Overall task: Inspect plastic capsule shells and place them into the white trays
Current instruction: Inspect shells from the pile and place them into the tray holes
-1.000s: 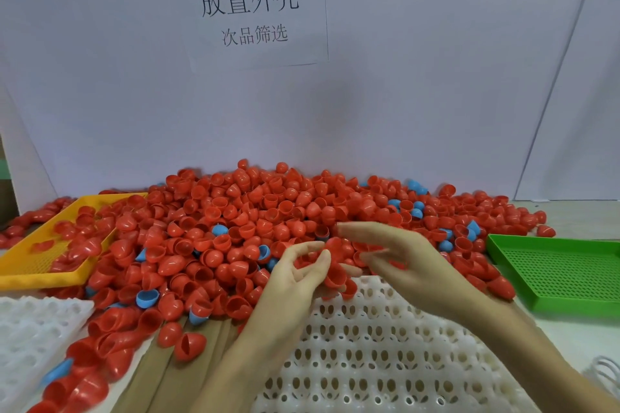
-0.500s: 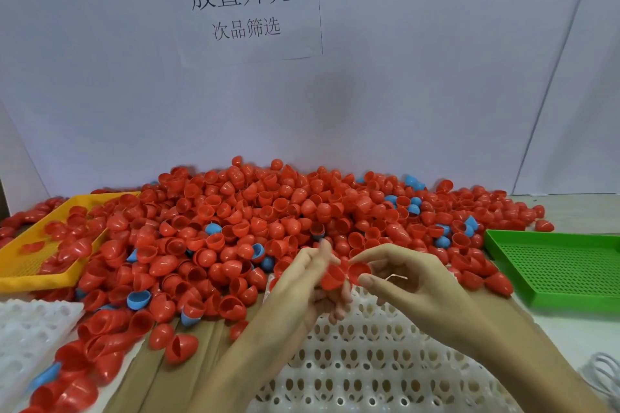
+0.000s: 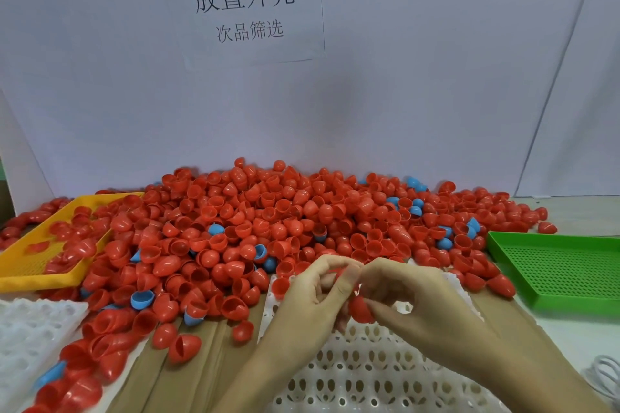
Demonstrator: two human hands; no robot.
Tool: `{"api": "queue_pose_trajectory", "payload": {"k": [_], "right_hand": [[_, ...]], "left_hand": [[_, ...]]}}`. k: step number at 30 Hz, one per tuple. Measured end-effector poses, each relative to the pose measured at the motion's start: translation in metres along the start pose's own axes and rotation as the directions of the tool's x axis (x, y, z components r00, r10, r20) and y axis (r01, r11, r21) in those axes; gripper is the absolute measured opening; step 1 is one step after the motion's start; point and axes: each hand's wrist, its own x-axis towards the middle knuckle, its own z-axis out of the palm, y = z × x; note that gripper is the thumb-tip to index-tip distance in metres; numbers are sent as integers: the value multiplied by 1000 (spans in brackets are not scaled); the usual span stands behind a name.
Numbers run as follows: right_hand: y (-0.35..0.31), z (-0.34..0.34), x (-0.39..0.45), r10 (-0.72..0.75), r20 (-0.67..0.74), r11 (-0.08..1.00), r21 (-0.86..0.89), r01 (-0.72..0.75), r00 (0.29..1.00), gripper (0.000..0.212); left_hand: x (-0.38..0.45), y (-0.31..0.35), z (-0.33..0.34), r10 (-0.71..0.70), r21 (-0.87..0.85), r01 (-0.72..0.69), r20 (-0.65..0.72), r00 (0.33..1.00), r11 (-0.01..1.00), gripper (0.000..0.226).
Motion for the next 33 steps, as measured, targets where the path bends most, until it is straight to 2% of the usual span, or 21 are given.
{"api": "queue_pose_trajectory", "payload": {"k": [3, 4, 5, 6, 8, 10, 12, 15, 21, 26, 33], "right_hand": [[8, -5, 3, 5, -138, 996, -92, -18, 990, 32], [13, -9, 4, 23, -171, 989, -138, -47, 985, 33], [18, -13, 6, 42, -196, 979, -187, -79, 980, 34], [23, -17, 8, 57, -213, 966, -236, -108, 975, 33], [31, -21, 14, 80, -212, 936, -319, -146, 974, 29], [36, -19, 23, 98, -147, 900, -408, -151, 984, 21], [39, -15, 32, 117, -42, 863, -490, -123, 992, 17], [43, -9, 40, 133, 57, 826, -559, -79, 989, 16], [48, -2, 42, 167, 43, 830, -546, -117, 985, 12], [53, -4, 50, 233, 95, 827, -543, -146, 968, 15], [61, -7, 61, 236, 124, 884, -440, -160, 964, 11]], "left_hand": [[0, 0, 2, -88, -53, 86, -51, 995, 995, 49], [0, 0, 0, -92, -23, 90, -67, 994, 996, 51], [0, -1, -4, -51, 86, 56, -61, 997, 995, 50], [-1, -3, -7, 19, 264, -17, -5, 1000, 964, 49], [-5, -9, -8, 101, 601, -205, 203, 974, 772, 56], [-7, -14, -7, 110, 728, -320, 321, 941, 606, 56], [-7, -16, -4, 114, 751, -358, 357, 927, 555, 56], [-6, -17, -2, 107, 768, -321, 317, 942, 554, 60], [-4, -22, -1, 104, 817, -293, 279, 955, 497, 59], [-2, -28, -2, 129, 818, -302, 275, 953, 489, 59], [4, -35, -7, 163, 827, -308, 261, 951, 471, 59]]}}
